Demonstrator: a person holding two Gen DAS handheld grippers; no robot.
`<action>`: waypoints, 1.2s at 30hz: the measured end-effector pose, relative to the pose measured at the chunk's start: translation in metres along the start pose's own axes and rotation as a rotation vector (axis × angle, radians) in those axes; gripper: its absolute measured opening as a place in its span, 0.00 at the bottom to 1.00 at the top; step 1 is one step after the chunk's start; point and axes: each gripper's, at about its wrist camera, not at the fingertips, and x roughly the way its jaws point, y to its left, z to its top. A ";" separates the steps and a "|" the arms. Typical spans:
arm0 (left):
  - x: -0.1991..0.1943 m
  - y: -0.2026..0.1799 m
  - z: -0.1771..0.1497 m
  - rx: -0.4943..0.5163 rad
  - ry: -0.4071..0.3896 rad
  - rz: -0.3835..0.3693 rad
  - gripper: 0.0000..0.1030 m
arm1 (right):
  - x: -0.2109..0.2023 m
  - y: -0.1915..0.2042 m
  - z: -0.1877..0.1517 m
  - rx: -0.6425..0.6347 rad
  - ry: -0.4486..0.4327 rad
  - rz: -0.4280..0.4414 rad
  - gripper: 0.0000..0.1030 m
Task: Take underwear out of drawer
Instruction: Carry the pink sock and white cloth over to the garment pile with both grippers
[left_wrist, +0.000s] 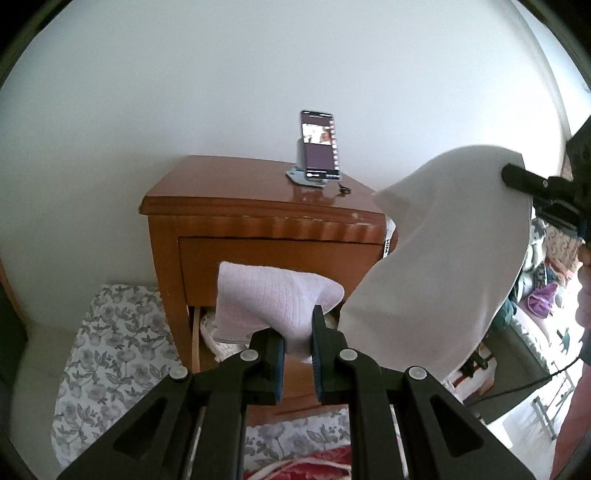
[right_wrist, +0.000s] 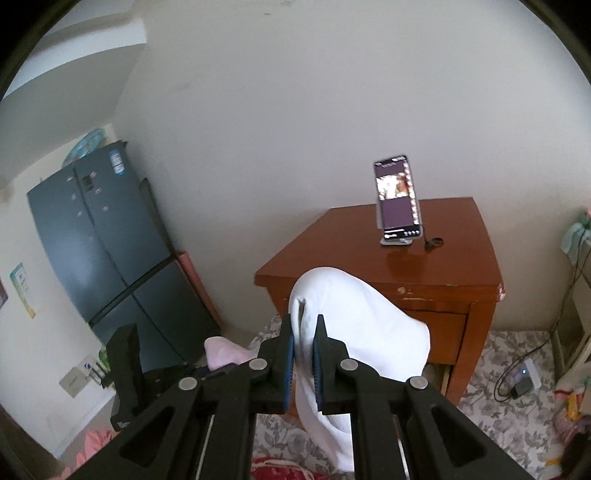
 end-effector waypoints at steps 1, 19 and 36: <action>-0.007 -0.005 -0.003 0.010 -0.003 -0.002 0.12 | -0.006 0.005 -0.002 -0.014 -0.003 0.005 0.09; -0.113 -0.055 -0.060 0.124 -0.068 -0.031 0.12 | -0.104 0.090 -0.058 -0.176 -0.034 0.096 0.09; -0.109 -0.067 -0.123 0.152 0.059 -0.076 0.12 | -0.084 0.116 -0.151 -0.316 0.217 0.060 0.09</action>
